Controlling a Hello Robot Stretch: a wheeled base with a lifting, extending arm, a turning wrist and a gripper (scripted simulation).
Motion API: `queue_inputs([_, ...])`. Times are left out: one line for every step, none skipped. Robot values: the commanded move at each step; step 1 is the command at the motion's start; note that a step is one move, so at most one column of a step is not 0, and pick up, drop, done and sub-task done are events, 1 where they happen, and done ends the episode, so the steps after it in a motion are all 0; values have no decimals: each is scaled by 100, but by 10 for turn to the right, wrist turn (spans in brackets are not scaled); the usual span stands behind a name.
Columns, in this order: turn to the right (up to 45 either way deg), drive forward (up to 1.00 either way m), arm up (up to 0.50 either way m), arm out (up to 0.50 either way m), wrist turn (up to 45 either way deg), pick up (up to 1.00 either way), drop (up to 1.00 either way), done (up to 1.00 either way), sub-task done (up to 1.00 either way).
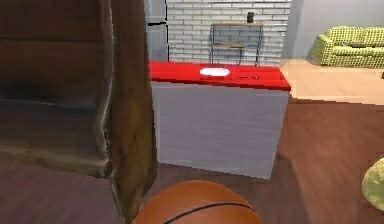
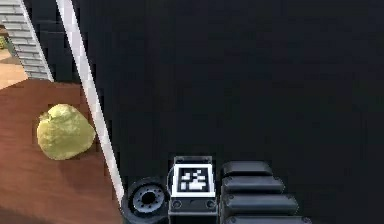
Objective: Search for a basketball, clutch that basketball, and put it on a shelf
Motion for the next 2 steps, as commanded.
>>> queue_inputs([-300, 0, 0, 0, 0, 0, 0, 0, 0])
queue_inputs([0, 40, 0, 0, 0, 0, 0, 0, 0])
